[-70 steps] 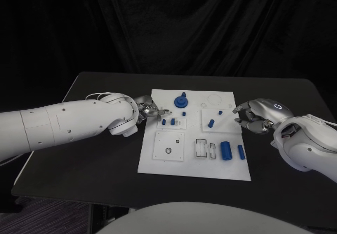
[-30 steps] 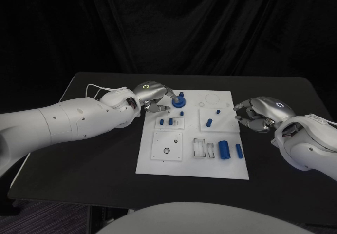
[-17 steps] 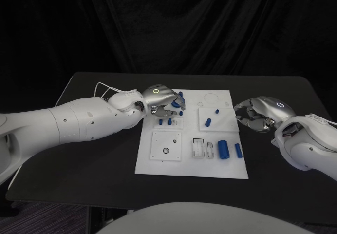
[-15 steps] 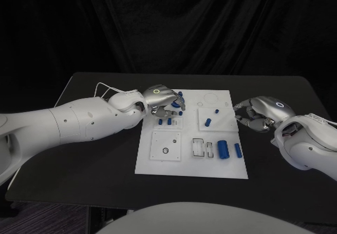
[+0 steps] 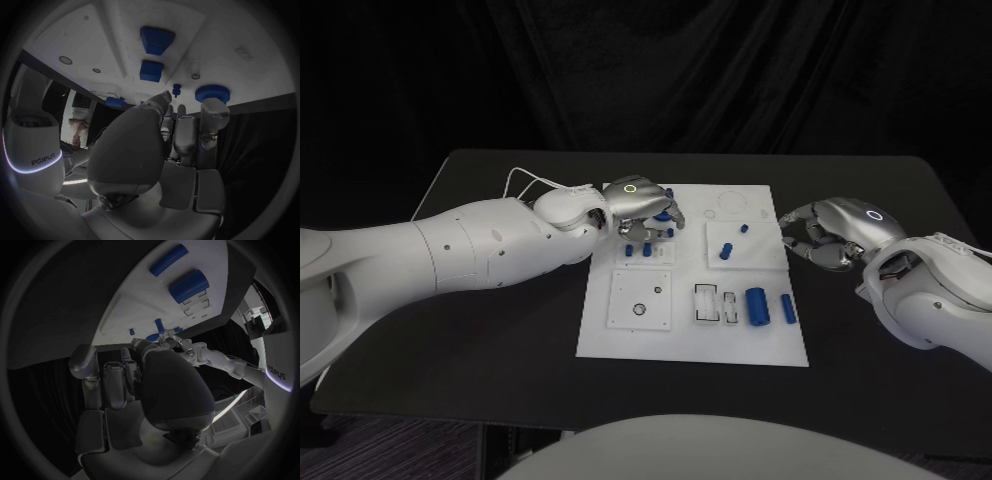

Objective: Assemble the parts on the task board

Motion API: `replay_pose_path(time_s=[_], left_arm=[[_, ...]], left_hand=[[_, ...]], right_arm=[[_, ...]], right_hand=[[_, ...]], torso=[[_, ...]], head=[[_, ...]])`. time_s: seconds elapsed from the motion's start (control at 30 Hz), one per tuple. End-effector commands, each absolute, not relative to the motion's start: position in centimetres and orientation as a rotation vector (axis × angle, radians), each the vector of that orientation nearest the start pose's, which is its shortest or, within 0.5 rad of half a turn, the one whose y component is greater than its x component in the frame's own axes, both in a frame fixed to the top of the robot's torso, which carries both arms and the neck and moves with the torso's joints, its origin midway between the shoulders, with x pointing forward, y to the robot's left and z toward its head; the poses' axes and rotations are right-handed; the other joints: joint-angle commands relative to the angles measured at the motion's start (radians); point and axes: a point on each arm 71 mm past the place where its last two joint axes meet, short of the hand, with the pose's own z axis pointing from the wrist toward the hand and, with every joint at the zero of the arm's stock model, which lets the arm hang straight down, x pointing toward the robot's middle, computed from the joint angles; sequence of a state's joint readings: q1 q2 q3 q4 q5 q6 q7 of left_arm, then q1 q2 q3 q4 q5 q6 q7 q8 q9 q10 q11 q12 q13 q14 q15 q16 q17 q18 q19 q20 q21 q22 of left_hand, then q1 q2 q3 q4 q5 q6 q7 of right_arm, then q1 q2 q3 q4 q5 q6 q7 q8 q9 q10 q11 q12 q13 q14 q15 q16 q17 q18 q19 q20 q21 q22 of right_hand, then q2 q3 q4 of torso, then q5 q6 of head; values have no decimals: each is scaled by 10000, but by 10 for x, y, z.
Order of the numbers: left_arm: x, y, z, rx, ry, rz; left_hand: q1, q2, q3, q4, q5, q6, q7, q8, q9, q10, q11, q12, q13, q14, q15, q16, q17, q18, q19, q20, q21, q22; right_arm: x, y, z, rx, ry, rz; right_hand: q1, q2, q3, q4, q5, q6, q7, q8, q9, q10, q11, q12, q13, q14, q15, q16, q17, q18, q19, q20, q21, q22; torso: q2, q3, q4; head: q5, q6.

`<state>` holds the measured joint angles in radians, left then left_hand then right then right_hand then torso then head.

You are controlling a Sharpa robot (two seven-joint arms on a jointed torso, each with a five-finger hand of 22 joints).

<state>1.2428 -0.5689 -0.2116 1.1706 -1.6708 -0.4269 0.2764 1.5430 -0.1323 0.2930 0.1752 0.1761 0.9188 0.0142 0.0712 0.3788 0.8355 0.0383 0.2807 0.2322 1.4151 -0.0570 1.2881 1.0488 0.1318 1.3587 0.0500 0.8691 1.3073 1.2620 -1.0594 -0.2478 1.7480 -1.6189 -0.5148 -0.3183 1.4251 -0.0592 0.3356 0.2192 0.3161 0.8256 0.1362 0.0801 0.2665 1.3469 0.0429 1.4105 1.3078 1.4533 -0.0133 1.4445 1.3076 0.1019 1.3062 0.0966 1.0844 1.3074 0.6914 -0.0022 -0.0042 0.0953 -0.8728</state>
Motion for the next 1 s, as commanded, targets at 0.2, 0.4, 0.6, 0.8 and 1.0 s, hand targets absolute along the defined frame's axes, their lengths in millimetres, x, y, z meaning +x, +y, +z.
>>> replay_pose_path(time_s=[0.2, 0.4, 0.6, 0.8, 1.0], left_arm=[[516, 136, -233, 7123, 15502, -6984], [517, 132, -235, 7201, 15633, -6988], [518, 130, -237, 7220, 15725, -6954], [520, 131, -238, 7148, 15753, -6844], [520, 131, -239, 7119, 15693, -6850]], left_hand=[[-138, -17, 107, -19, -18, 202, 32, 14, -36, 332, 21, 45, 14, 46, 60, 145, 267, -59, 94, 53, 193, 350], [-132, -6, 141, -54, -40, 381, 72, 78, -21, 450, -21, 69, 51, 60, 53, 186, 295, -60, 122, 52, 203, 373], [-129, 10, 171, -87, -53, 485, 82, 104, -16, 613, -51, 135, 116, 50, 35, 203, 303, -69, 141, 40, 248, 409], [-80, 85, 239, -165, -39, 724, 177, 184, 14, 850, -110, 247, 242, 78, -5, 282, 404, -92, 189, 11, 373, 486], [-24, 187, 296, -302, 10, 1057, 363, 283, 57, 1222, -243, 449, 476, 143, -95, 404, 559, -139, 297, -57, 662, 637]], right_arm=[[424, -251, -202, -1279, 16130, 4195], [423, -250, -202, -1291, 16134, 4220], [423, -250, -202, -1288, 16136, 4218], [424, -249, -202, -1298, 16141, 4221], [424, -249, -202, -1308, 16143, 4220]], right_hand=[[-35, -8, 61, -19, 48, 72, 9, 10, -17, -10, 8, -19, 407, -44, 4, 2, 848, 27, -7, 5, -20, 1259], [-35, -8, 61, -19, 48, 72, 9, 10, -17, -10, 8, -19, 407, -44, 4, 2, 848, 27, -7, 5, -20, 1259], [-35, -8, 61, -19, 48, 72, 9, 10, -17, -10, 8, -19, 407, -44, 4, 2, 848, 27, -7, 5, -20, 1259], [-35, -8, 61, -19, 48, 72, 9, 10, -17, -10, 8, -19, 407, -44, 4, 2, 848, 27, -7, 5, -20, 1259], [-35, -8, 61, -19, 48, 72, 9, 10, -17, -10, 8, -19, 407, -44, 4, 2, 848, 27, -7, 5, -20, 1259]], torso=[[9, 5, 6], [15, 5, 4], [22, 11, -4], [18, 14, -16], [8, 8, -11]], head=[[13, 2], [-7, 2], [-24, 2], [-7, 2], [6, 2]])
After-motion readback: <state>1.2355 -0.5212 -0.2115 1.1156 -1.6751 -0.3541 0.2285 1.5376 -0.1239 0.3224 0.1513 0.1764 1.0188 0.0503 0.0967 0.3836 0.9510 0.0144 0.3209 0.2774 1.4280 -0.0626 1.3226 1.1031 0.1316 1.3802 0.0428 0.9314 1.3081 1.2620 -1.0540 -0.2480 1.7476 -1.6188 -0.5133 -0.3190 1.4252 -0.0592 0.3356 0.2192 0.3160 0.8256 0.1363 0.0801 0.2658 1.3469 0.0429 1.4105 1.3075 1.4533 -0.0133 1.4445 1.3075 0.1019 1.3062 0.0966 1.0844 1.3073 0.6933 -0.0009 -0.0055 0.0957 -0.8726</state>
